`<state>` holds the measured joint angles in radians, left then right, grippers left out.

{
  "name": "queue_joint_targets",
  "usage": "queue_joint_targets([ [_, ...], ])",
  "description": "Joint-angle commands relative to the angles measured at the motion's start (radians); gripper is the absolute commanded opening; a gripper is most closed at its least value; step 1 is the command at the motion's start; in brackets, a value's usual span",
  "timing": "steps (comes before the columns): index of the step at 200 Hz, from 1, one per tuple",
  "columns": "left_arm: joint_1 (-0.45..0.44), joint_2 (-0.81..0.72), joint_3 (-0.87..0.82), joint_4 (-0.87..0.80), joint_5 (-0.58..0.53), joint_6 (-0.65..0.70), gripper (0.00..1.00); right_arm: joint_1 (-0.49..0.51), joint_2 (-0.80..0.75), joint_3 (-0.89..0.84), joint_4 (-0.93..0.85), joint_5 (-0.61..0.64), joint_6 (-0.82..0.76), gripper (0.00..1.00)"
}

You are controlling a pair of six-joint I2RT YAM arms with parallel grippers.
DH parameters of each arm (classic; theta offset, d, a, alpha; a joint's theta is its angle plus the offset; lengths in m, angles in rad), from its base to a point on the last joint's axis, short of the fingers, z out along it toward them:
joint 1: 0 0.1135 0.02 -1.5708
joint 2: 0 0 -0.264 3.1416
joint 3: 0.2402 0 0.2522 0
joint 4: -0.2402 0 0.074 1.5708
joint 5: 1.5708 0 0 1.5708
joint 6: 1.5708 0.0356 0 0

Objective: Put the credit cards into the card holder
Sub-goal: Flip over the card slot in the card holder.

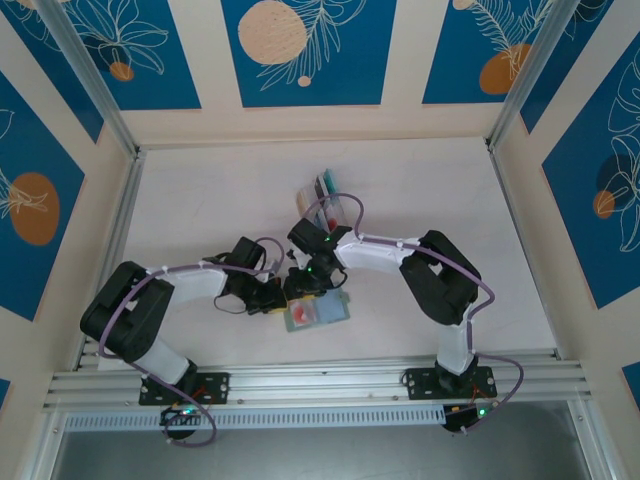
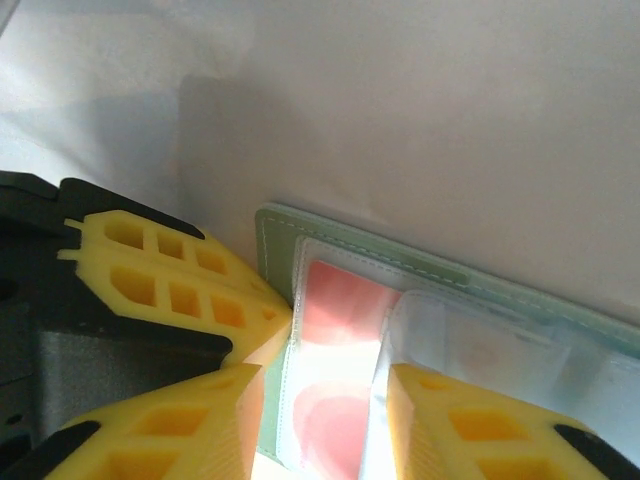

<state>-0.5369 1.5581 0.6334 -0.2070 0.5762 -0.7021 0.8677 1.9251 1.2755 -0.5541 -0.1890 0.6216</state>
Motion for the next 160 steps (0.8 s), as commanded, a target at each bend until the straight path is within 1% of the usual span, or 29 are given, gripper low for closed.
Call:
queue_joint_targets([
  [1,-0.014,0.03,-0.04,0.04,-0.044,-0.023,0.0,0.005,-0.035,-0.001,0.054,-0.144,0.009,0.43],
  [32,0.003,0.01,-0.051,0.064,-0.009,-0.046,0.01,-0.01,-0.098,-0.024,0.121,-0.273,0.021,0.5],
  [56,0.018,-0.007,-0.054,0.062,0.001,-0.046,0.02,-0.037,-0.155,-0.054,0.162,-0.344,0.03,0.53],
  [70,0.025,-0.015,-0.056,0.064,0.01,-0.048,0.02,-0.051,-0.19,-0.068,0.143,-0.325,0.021,0.54],
  [94,0.037,-0.026,-0.062,0.066,0.025,-0.048,0.02,-0.071,-0.225,-0.09,0.05,-0.198,-0.017,0.53],
  [104,0.043,-0.034,-0.064,0.063,0.031,-0.049,0.02,-0.084,-0.226,-0.113,0.041,-0.185,-0.015,0.47],
  [123,0.054,-0.051,-0.064,0.054,0.037,-0.043,0.02,-0.086,-0.199,-0.133,0.018,-0.144,-0.022,0.26],
  [129,0.056,-0.053,-0.063,0.051,0.037,-0.04,0.02,-0.08,-0.185,-0.132,0.014,-0.137,-0.026,0.2],
  [143,0.06,-0.054,-0.06,0.044,0.043,-0.036,0.02,-0.06,-0.155,-0.133,0.026,-0.132,-0.022,0.13],
  [160,0.06,-0.051,-0.06,0.044,0.043,-0.031,0.02,-0.03,-0.106,-0.124,0.048,-0.127,-0.012,0.07],
])
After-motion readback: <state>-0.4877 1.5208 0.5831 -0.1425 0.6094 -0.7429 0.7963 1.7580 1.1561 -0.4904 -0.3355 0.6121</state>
